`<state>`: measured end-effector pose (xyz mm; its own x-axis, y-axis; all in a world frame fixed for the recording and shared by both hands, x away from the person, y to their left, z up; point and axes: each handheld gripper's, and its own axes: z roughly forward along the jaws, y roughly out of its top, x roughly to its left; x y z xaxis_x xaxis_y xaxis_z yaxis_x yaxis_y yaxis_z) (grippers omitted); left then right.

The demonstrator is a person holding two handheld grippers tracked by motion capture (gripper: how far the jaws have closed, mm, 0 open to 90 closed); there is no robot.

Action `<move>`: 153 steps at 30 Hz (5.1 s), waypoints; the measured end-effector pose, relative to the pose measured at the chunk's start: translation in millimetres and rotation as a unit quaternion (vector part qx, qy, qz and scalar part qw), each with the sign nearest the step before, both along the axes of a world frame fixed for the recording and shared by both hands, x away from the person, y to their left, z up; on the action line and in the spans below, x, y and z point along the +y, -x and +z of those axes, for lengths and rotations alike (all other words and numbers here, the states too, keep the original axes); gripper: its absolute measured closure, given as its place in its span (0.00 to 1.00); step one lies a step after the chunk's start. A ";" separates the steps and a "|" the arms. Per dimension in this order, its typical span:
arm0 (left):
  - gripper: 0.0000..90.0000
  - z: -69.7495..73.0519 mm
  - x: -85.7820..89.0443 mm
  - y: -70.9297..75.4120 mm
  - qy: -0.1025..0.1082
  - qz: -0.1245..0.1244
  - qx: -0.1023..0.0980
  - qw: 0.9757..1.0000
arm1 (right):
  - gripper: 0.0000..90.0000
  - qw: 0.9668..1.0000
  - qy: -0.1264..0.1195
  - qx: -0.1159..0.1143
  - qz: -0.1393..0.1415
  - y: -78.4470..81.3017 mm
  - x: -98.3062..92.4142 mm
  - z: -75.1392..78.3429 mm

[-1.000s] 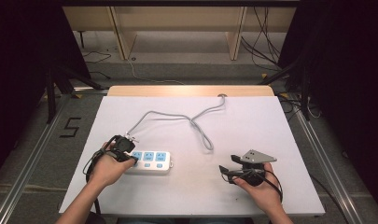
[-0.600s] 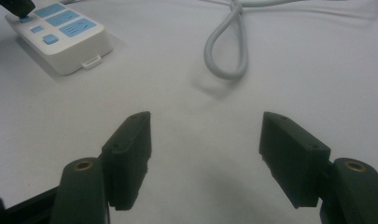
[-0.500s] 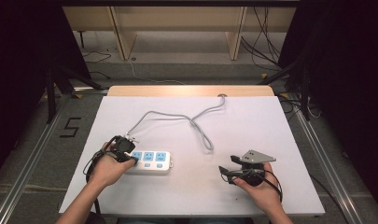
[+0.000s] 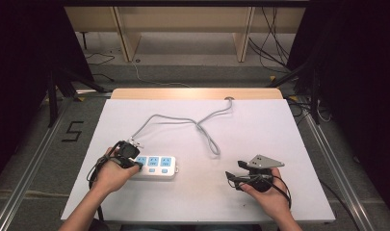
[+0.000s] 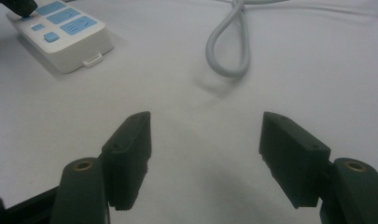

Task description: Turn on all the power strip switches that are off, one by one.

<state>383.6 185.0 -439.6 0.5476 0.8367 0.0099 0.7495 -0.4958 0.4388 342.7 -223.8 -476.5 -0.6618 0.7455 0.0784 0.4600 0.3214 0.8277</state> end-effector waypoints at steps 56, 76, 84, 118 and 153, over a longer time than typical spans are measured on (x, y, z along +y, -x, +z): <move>0.97 -1.5 9.1 -0.5 0.024 0.005 -0.019 1.000 | 0.39 1.000 0.002 0.000 0.001 -0.2 -0.9 0.0; 0.87 7.1 7.3 1.3 0.043 0.008 -0.036 0.998 | 0.39 1.000 0.002 0.000 -0.001 0.0 -0.9 0.0; 0.64 11.0 4.3 1.6 0.055 0.013 -0.045 0.997 | 0.39 1.000 0.003 0.000 -0.002 -0.1 -1.0 0.0; 0.42 22.4 -17.9 -5.5 0.099 0.008 -0.054 0.994 | 0.39 1.000 0.003 -0.001 -0.004 0.4 -2.1 0.5; 0.99 23.1 -42.7 -4.5 0.054 -0.056 -0.046 0.996 | 0.39 1.000 0.003 0.000 -0.005 0.1 -1.6 0.0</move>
<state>388.0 142.3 -416.5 0.6380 0.7697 -0.0230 0.6467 -0.5193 0.5587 342.6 -225.4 -476.4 -0.6540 0.7530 0.0733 0.4633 0.3220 0.8256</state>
